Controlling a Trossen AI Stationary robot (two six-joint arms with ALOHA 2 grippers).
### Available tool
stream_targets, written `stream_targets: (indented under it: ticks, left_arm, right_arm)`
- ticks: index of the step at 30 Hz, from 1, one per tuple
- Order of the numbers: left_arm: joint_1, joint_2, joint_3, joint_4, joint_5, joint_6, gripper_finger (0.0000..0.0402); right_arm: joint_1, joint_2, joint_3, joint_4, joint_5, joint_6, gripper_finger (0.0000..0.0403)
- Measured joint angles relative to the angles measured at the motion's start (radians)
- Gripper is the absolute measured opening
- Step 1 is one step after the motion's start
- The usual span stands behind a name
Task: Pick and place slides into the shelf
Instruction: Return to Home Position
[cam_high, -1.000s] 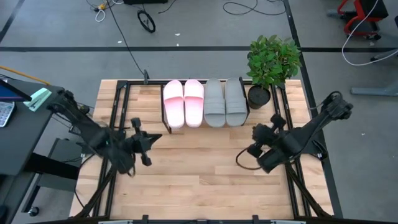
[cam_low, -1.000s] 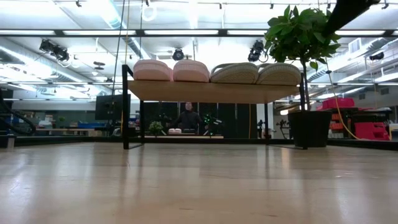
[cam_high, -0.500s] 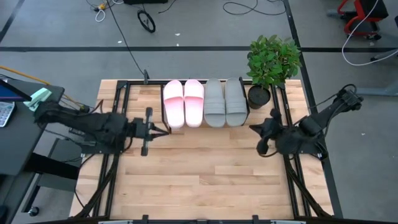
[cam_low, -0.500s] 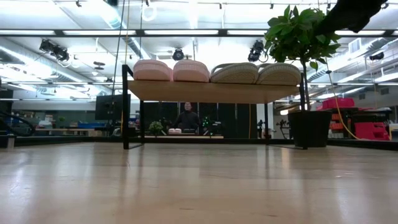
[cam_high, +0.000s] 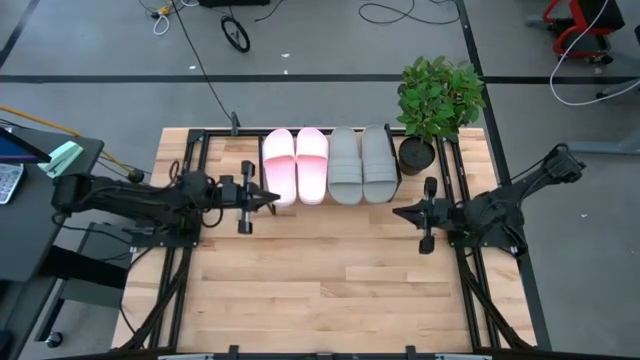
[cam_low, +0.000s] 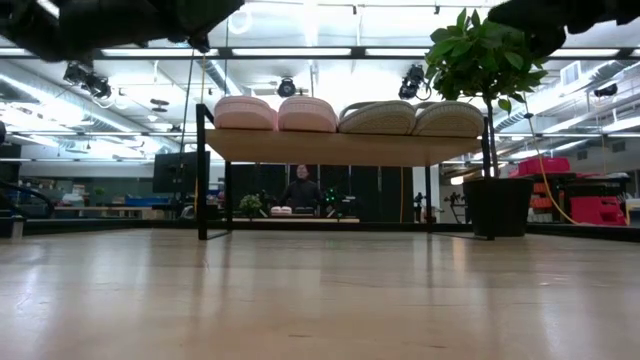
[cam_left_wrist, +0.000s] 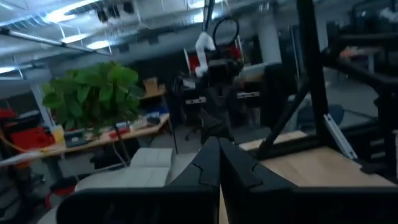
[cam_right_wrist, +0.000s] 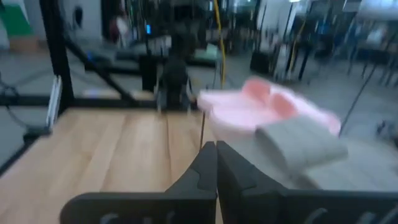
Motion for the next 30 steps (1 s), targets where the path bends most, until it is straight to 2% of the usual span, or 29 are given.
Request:
stream_targets:
  ticks: [3, 6, 8, 12, 14, 20, 25, 27, 30]
  left_arm:
    - [0.0, 0.014, -0.05, 0.12, -0.033, -0.034, 0.0007]
    - [0.0, 0.011, -0.051, 0.135, -0.068, -0.082, 0.0004]
    - [0.001, 0.01, -0.035, 0.102, -0.068, -0.137, 0.0003]
    - [0.001, 0.013, 0.031, -0.248, -0.069, -0.182, 0.0003]
    - [0.001, 0.024, 0.063, -0.333, -0.074, -0.177, 0.0003]
    - [0.0, 0.008, 0.12, -0.26, -0.072, -0.132, 0.0009]
    - [0.028, 0.015, 0.116, -0.43, -0.024, -0.208, 0.0004]
    - [0.036, 0.006, 0.115, -0.4, -0.027, -0.215, 0.0007]
    - [0.033, -0.04, 0.119, -0.306, -0.026, -0.214, 0.0009]
  right_arm:
    - [-0.01, -0.019, -0.057, 0.148, 0.0, -0.091, 0.0]
    - [-0.034, -0.026, -0.071, 0.209, -0.005, -0.149, 0.0]
    - [-0.063, -0.026, -0.05, 0.164, -0.012, -0.098, 0.0]
    - [-0.147, -0.024, -0.007, -0.122, -0.119, 0.163, 0.0]
    - [-0.176, -0.021, -0.008, -0.16, -0.126, 0.185, 0.0]
    - [-0.191, -0.025, -0.004, -0.007, -0.14, -0.003, 0.0]
    - [-0.249, -0.023, -0.004, -0.132, -0.302, 0.147, 0.0]
    - [-0.265, -0.018, -0.006, -0.155, -0.308, 0.157, 0.0]
    - [-0.267, -0.023, -0.004, -0.076, -0.308, 0.068, 0.0]
